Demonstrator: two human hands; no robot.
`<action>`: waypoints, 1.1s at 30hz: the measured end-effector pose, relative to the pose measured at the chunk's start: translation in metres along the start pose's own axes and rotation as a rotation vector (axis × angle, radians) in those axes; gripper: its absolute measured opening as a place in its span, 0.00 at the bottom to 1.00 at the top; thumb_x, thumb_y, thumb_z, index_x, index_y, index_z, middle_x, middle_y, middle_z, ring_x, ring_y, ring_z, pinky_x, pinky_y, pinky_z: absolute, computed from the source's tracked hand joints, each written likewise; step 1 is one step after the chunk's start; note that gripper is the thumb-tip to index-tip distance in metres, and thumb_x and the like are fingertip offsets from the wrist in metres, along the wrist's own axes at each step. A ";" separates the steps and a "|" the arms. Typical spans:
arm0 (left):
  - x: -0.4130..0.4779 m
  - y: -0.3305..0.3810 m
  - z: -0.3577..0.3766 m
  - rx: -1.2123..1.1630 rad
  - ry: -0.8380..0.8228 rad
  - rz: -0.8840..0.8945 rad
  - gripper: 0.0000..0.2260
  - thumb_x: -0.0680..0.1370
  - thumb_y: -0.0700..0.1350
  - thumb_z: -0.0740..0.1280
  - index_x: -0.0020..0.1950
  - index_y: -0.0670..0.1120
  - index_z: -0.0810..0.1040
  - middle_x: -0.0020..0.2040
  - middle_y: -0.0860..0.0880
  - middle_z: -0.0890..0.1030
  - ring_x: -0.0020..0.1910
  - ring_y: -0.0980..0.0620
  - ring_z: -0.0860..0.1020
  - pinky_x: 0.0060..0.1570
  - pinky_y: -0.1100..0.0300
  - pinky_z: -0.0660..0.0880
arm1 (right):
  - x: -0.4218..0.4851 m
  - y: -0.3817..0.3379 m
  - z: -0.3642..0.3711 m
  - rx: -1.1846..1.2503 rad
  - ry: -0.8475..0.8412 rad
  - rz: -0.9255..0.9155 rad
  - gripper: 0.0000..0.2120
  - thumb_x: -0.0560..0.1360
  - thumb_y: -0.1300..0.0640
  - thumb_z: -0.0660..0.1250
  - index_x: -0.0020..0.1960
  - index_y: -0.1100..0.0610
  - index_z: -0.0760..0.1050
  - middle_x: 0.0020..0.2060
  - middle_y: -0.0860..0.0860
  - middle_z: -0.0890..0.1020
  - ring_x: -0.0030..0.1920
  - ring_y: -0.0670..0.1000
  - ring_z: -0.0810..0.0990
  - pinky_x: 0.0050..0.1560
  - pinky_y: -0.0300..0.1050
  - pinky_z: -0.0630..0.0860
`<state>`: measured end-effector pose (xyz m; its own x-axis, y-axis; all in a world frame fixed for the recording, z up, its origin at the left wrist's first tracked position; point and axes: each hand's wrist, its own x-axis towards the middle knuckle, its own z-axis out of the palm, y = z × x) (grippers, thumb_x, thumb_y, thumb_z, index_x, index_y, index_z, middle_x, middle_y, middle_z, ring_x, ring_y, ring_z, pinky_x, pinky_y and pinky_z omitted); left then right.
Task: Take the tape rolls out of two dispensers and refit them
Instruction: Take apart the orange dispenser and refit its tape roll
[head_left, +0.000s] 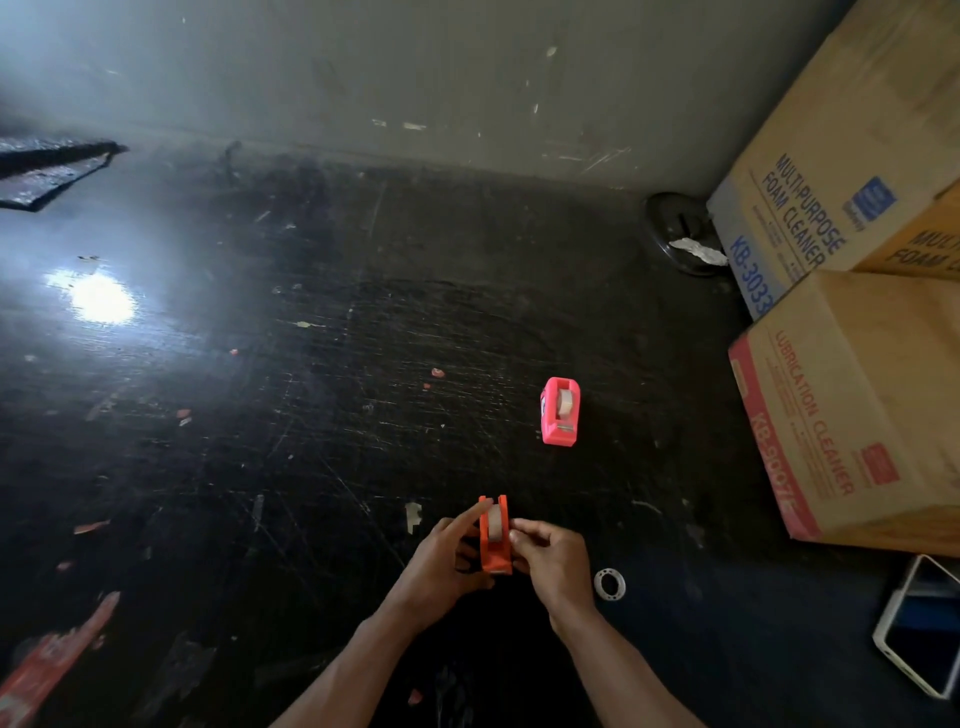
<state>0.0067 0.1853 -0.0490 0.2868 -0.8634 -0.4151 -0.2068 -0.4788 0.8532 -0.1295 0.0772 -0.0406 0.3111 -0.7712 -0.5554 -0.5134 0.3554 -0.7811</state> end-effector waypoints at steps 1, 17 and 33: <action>0.002 0.000 -0.002 0.016 -0.009 0.007 0.44 0.72 0.37 0.79 0.80 0.62 0.61 0.63 0.53 0.73 0.57 0.55 0.81 0.62 0.58 0.80 | 0.002 0.002 0.001 -0.016 0.008 -0.006 0.10 0.78 0.62 0.72 0.57 0.52 0.85 0.53 0.50 0.88 0.50 0.46 0.87 0.55 0.48 0.85; 0.016 -0.007 -0.010 0.191 -0.063 0.051 0.44 0.72 0.47 0.79 0.79 0.65 0.58 0.65 0.54 0.74 0.58 0.56 0.80 0.63 0.54 0.80 | -0.020 0.006 -0.004 -0.482 -0.004 -0.512 0.19 0.77 0.64 0.73 0.64 0.48 0.81 0.55 0.40 0.80 0.55 0.38 0.80 0.58 0.33 0.77; 0.018 -0.011 -0.005 0.228 -0.038 0.099 0.42 0.72 0.47 0.79 0.77 0.70 0.59 0.61 0.54 0.74 0.56 0.56 0.80 0.61 0.55 0.81 | -0.014 0.000 -0.002 -0.607 0.050 -0.682 0.10 0.77 0.64 0.72 0.55 0.54 0.86 0.51 0.40 0.80 0.53 0.38 0.76 0.54 0.21 0.69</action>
<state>0.0185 0.1761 -0.0644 0.2198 -0.9113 -0.3481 -0.4396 -0.4111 0.7986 -0.1352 0.0870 -0.0329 0.6734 -0.7393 -0.0047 -0.5682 -0.5135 -0.6431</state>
